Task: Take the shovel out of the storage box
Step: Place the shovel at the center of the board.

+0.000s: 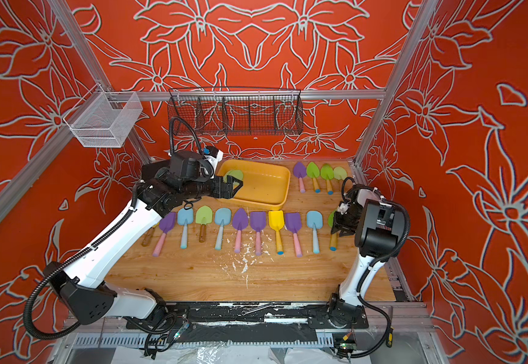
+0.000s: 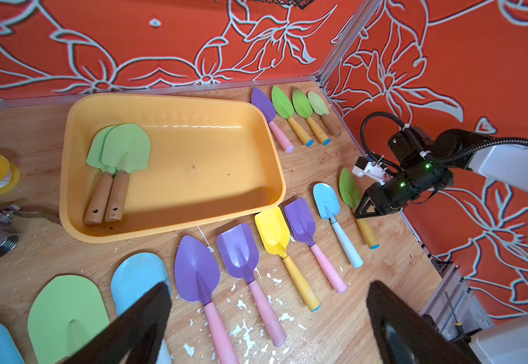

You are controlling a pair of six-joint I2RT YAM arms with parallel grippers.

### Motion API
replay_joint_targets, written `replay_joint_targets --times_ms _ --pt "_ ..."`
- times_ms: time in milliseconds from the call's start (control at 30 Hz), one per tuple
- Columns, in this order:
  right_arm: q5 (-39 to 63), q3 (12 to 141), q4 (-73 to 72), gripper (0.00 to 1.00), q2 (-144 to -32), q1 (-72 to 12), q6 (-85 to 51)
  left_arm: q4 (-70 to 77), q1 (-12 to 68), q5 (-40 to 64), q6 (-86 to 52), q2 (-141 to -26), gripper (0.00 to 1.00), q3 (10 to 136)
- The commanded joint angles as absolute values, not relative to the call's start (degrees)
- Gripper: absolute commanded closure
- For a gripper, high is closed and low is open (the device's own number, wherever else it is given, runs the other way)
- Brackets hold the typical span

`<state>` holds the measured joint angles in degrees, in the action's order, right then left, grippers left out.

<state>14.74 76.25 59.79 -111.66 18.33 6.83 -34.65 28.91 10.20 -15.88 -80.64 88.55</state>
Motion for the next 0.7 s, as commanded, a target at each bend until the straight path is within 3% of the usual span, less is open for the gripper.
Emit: replay_joint_targets --times_ms 0,467,667 --pt "11.5 78.6 63.0 0.63 -113.4 16.6 7.9 -34.9 28.7 10.7 -15.9 -81.1 0.03 89.0" --pt "3.9 79.9 64.3 0.78 -115.2 12.1 9.5 -35.0 28.7 10.9 -15.9 -80.8 0.03 87.9" --pt "3.4 79.8 64.1 0.79 -115.0 11.3 9.8 -34.8 28.7 11.0 -15.8 -80.8 0.03 87.5"
